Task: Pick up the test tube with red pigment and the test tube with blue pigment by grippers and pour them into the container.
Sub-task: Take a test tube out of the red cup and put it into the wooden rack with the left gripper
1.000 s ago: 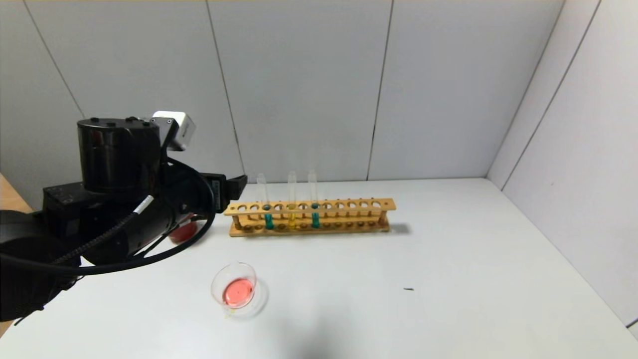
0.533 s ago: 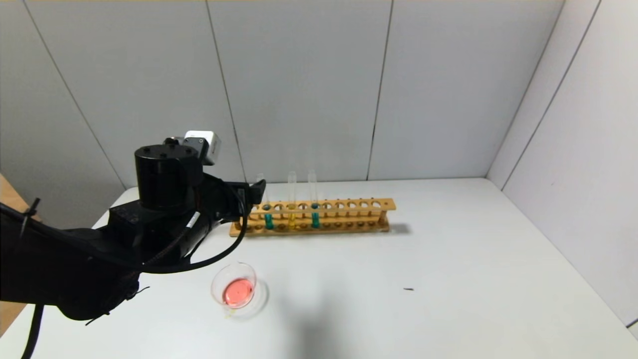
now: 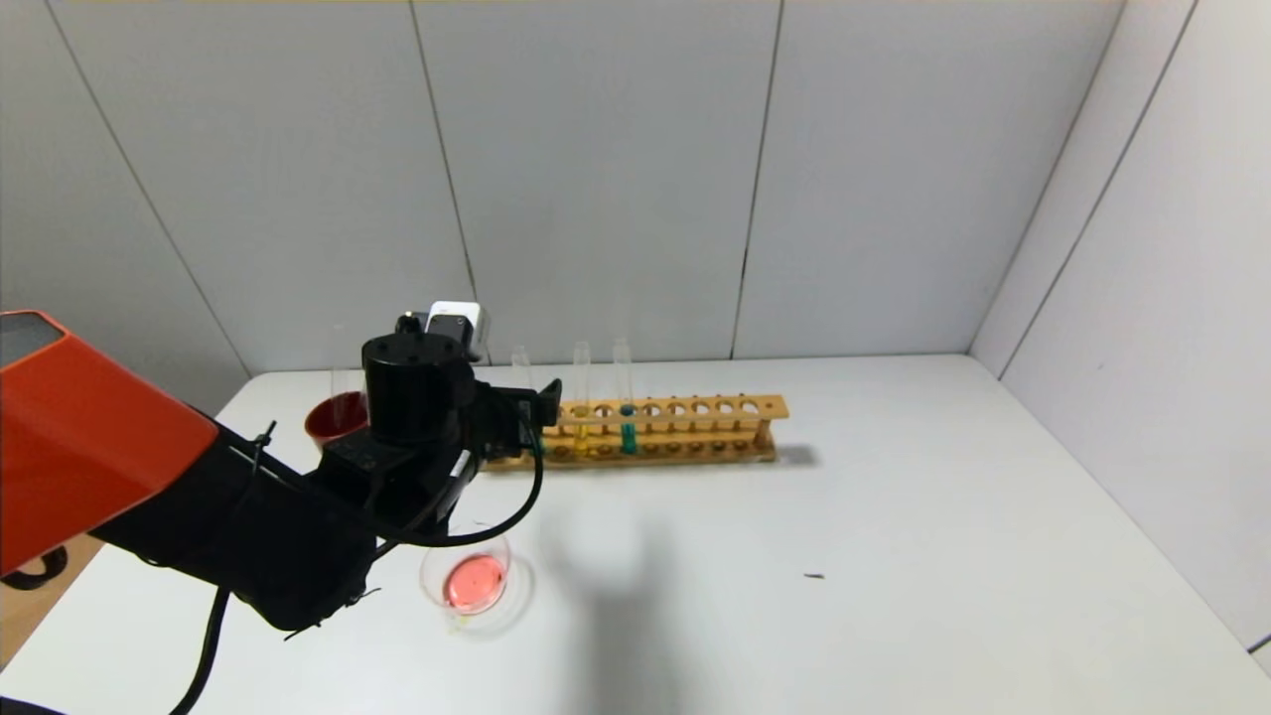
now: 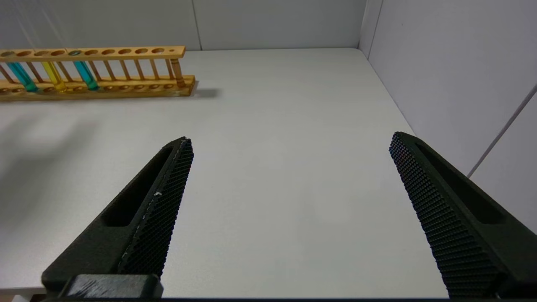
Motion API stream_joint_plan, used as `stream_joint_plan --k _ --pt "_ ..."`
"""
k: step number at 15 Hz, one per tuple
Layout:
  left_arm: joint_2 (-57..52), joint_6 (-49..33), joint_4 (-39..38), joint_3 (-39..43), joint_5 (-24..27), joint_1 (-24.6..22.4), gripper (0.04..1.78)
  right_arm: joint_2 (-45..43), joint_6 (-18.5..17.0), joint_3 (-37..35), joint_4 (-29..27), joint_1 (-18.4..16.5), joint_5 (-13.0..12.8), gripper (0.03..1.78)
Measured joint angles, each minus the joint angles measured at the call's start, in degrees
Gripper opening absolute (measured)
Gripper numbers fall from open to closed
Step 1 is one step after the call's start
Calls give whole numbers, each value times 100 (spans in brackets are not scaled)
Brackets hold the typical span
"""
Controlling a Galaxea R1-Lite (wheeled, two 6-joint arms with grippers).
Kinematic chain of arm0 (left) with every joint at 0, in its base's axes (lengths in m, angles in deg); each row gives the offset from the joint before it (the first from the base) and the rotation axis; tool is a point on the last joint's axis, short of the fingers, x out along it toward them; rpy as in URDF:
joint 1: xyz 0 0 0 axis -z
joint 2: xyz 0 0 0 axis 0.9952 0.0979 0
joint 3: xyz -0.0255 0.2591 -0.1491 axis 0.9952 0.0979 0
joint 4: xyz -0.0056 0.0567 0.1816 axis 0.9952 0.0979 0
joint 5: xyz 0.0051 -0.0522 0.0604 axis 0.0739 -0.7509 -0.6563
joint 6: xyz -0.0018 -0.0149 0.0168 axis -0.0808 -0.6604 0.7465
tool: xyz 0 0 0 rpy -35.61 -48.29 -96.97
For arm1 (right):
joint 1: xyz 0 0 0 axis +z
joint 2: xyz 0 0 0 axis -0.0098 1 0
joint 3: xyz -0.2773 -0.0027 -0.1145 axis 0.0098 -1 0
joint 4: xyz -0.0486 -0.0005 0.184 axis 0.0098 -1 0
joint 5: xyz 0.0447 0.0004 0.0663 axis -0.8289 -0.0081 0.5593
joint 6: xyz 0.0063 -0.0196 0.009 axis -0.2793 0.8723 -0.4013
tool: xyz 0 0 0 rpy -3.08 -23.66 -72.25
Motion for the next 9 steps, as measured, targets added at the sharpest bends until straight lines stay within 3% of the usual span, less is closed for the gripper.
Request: stream_joint_plan --k 9 --pt "837 -22 -15 -747 52 -121 175 0 0 0 0 -2 0 171"
